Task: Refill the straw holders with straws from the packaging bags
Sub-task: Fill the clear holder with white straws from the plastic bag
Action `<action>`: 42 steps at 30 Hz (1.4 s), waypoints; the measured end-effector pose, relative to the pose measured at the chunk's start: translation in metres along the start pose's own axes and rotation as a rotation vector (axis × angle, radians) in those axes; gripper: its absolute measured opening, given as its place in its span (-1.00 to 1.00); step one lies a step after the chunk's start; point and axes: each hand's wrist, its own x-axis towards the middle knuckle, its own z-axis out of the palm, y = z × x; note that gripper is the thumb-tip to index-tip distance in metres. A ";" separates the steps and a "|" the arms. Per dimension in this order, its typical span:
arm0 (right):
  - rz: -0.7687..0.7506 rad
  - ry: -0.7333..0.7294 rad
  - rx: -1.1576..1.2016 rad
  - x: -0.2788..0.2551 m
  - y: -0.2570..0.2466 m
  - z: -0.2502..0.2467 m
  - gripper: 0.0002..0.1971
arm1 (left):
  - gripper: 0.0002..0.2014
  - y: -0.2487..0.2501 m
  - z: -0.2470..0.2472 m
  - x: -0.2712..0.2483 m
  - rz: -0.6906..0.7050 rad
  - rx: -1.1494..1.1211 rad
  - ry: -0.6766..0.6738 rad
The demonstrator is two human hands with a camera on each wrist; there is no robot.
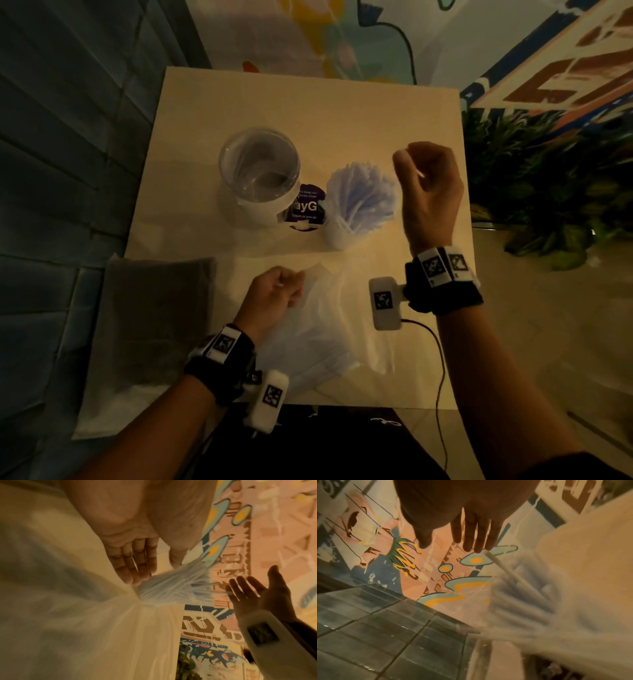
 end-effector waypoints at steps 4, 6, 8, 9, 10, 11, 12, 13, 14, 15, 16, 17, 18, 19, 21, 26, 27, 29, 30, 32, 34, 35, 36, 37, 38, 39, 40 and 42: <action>0.094 -0.167 -0.139 -0.023 0.034 -0.042 -0.33 | -0.20 0.036 0.009 0.030 0.175 0.139 -0.002; 0.157 -0.317 -0.280 -0.035 0.061 -0.052 -0.10 | 0.01 0.045 0.017 0.053 0.214 0.184 -0.045; 0.184 -0.444 -0.420 -0.040 0.082 -0.050 0.07 | 0.18 0.048 0.023 0.075 0.222 0.226 -0.079; 0.197 -0.495 -0.463 -0.040 0.086 -0.045 0.12 | 0.23 0.051 0.027 0.082 0.229 0.271 -0.089; 0.216 -0.529 -0.482 -0.036 0.088 -0.039 0.15 | 0.24 0.055 0.031 0.085 0.242 0.332 -0.104; 0.239 -0.547 -0.478 -0.031 0.087 -0.032 0.17 | 0.20 0.061 0.035 0.089 0.270 0.383 -0.117; 0.256 -0.549 -0.444 -0.025 0.089 -0.025 0.19 | 0.09 0.067 0.039 0.091 0.326 0.413 -0.129; 0.270 -0.540 -0.404 -0.018 0.089 -0.019 0.20 | -0.05 0.074 0.043 0.094 0.373 0.431 -0.131; 0.267 -0.535 -0.366 -0.011 0.091 -0.015 0.19 | -0.12 0.080 0.045 0.097 0.420 0.444 -0.128; 0.253 -0.540 -0.346 -0.005 0.092 -0.012 0.16 | -0.14 0.084 0.046 0.102 0.445 0.456 -0.127; 0.242 -0.552 -0.337 0.000 0.092 -0.009 0.12 | -0.13 0.086 0.046 0.107 0.459 0.462 -0.125; 0.234 -0.571 -0.347 0.003 0.089 -0.008 0.08 | -0.11 0.087 0.045 0.112 0.455 0.481 -0.124; 0.234 -0.585 -0.348 0.007 0.088 -0.006 0.04 | -0.08 0.084 0.043 0.120 0.446 0.509 -0.119; 0.220 -0.606 -0.356 0.009 0.088 -0.003 -0.02 | -0.06 0.084 0.041 0.123 0.437 0.530 -0.128; 0.163 -0.661 -0.360 0.011 0.088 0.005 -0.13 | -0.07 0.085 0.040 0.125 0.447 0.538 -0.164; 0.204 -0.638 -0.275 0.019 0.102 0.012 0.11 | -0.06 0.097 0.046 0.128 0.513 0.488 -0.200; 0.169 -0.636 -0.293 0.020 0.095 0.014 0.04 | -0.10 0.101 0.049 0.128 0.527 0.498 -0.211; 0.138 -0.621 -0.306 0.024 0.095 0.016 -0.06 | -0.21 0.106 0.054 0.126 0.535 0.494 -0.242; 0.150 -0.610 -0.304 0.025 0.096 0.015 -0.12 | -0.27 0.105 0.055 0.126 0.520 0.470 -0.232; 0.162 -0.569 -0.292 0.027 0.095 0.015 -0.26 | -0.35 0.103 0.054 0.123 0.495 0.465 -0.162; 0.167 -0.539 -0.246 0.027 0.093 0.013 -0.36 | -0.42 0.099 0.053 0.124 0.518 0.477 -0.134; 0.178 -0.530 -0.212 0.026 0.091 0.013 -0.41 | -0.45 0.100 0.052 0.123 0.524 0.470 -0.146; 0.202 -0.513 -0.154 0.026 0.089 0.015 -0.42 | -0.46 0.102 0.052 0.124 0.527 0.460 -0.160; 0.227 -0.483 -0.124 0.025 0.088 0.016 -0.38 | -0.43 0.103 0.051 0.124 0.532 0.449 -0.174; 0.259 -0.451 -0.117 0.024 0.089 0.016 -0.30 | -0.41 0.103 0.050 0.125 0.523 0.431 -0.179; 0.277 -0.436 -0.142 0.024 0.087 0.016 -0.23 | -0.42 0.104 0.050 0.126 0.503 0.413 -0.185; 0.288 -0.428 -0.159 0.024 0.086 0.015 -0.22 | -0.46 0.103 0.049 0.127 0.477 0.399 -0.187; 0.299 -0.420 -0.146 0.021 0.084 0.008 -0.19 | -0.42 0.101 0.046 0.127 0.399 0.372 -0.184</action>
